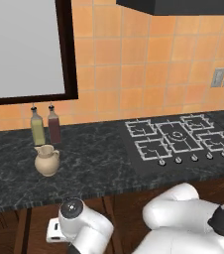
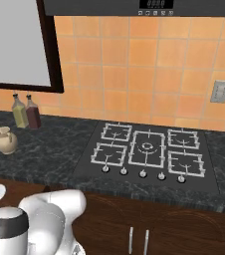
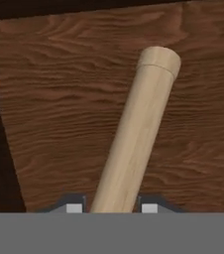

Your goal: Pick the pizza cutter from the drawer and place it on the counter.

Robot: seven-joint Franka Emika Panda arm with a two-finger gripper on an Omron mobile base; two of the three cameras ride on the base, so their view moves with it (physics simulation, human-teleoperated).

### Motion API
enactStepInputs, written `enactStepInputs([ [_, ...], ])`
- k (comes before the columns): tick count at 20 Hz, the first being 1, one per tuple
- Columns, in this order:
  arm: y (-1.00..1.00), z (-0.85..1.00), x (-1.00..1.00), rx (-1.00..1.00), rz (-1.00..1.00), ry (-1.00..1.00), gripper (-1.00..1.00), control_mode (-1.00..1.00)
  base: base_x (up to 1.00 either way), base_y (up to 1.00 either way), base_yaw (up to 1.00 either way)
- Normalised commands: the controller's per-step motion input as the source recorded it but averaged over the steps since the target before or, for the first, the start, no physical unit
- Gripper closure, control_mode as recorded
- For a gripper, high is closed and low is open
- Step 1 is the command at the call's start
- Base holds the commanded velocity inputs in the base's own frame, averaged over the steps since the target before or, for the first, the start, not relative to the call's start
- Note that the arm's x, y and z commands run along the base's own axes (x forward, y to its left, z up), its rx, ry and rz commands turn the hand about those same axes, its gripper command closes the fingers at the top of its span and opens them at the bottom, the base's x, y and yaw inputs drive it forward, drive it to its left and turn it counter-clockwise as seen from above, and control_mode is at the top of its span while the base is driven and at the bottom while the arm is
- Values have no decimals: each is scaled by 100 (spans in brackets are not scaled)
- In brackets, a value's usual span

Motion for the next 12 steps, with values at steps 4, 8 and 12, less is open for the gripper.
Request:
enactStepInputs([
  [4,-47,100,68,12,-28,-18,100,-100,0,0,0],
  [8,-31,100,100,12,-28,-1,100,-100,0,0,0],
  [12,-26,100,100,7,-24,6,100,-100,0,0,0],
])
